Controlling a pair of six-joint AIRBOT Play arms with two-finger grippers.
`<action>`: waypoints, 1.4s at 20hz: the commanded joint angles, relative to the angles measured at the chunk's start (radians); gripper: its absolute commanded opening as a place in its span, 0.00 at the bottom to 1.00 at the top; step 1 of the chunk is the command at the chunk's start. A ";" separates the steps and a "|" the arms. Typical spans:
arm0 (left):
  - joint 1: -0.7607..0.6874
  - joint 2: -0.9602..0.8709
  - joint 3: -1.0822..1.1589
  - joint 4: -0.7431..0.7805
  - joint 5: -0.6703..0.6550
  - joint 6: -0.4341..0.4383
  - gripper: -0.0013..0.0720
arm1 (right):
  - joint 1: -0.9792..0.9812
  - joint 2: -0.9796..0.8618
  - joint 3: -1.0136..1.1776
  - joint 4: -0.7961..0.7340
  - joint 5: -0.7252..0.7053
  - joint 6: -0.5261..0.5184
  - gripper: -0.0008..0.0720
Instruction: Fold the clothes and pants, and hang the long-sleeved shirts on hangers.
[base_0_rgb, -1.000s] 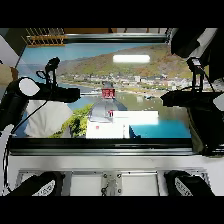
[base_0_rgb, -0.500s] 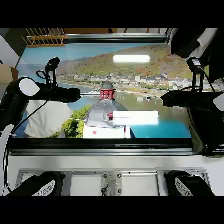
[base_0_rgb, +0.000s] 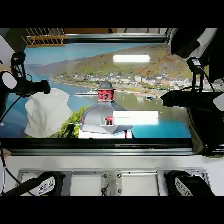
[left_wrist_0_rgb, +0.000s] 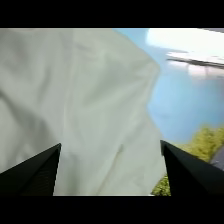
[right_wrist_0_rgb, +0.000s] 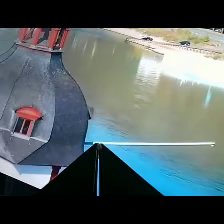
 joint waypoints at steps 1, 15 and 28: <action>0.115 -0.145 0.010 0.056 0.011 -0.033 0.99 | 0.001 -0.001 0.000 0.000 0.000 0.000 0.03; -0.121 -0.146 0.135 0.051 0.004 -0.081 0.03 | 0.001 0.000 0.000 0.039 0.000 0.008 0.03; -0.748 0.139 0.222 -0.043 0.052 0.036 0.03 | -0.115 0.134 0.041 0.082 -0.243 0.007 0.03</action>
